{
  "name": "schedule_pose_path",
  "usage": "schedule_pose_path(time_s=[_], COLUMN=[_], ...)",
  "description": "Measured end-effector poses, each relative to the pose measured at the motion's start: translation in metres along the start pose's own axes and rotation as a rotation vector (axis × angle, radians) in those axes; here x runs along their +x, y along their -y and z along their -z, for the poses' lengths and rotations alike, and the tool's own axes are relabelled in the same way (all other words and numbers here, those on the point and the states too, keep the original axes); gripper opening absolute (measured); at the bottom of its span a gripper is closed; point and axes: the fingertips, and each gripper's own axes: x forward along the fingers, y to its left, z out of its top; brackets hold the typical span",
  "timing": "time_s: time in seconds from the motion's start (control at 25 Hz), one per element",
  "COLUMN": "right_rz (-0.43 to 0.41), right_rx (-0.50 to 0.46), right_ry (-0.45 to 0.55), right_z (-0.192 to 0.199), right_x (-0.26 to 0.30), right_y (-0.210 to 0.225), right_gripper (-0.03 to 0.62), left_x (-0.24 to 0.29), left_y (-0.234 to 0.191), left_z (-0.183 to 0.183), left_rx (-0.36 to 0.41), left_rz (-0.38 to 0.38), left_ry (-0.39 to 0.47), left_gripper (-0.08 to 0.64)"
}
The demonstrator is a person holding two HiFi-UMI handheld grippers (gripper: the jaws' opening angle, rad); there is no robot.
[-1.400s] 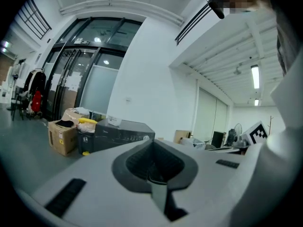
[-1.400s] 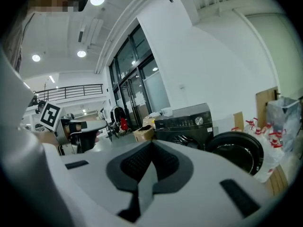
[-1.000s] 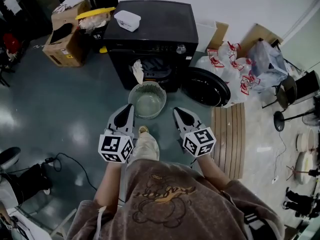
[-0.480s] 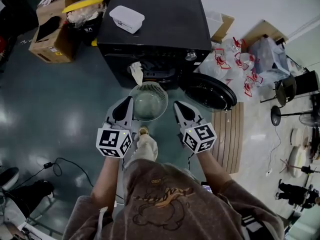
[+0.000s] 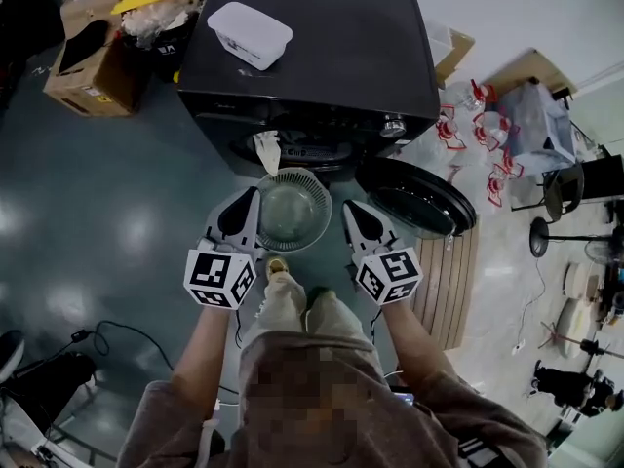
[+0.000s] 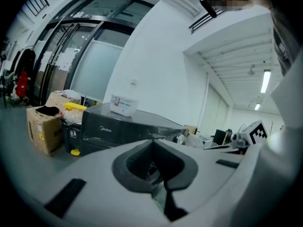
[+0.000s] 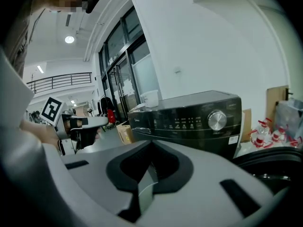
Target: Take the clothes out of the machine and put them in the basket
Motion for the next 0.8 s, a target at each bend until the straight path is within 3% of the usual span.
schedule_pose_path(time_s=[0.24,0.8], right_rz=[-0.028,-0.097], right_rx=[0.009,-0.022], right_ry=[0.013,0.066], right_z=[0.044,0.192], right_x=[0.047,0.174], right_y=[0.035,0.104], right_gripper=[-0.005,-0.003], left_x=[0.039,0.133], left_y=[-0.025,-0.094], left_z=[0.048,0.213], left_rx=[0.026,0.075], left_rz=[-0.036,-0.038], left_ry=[0.015,0.079], left_gripper=[0.005,0.005])
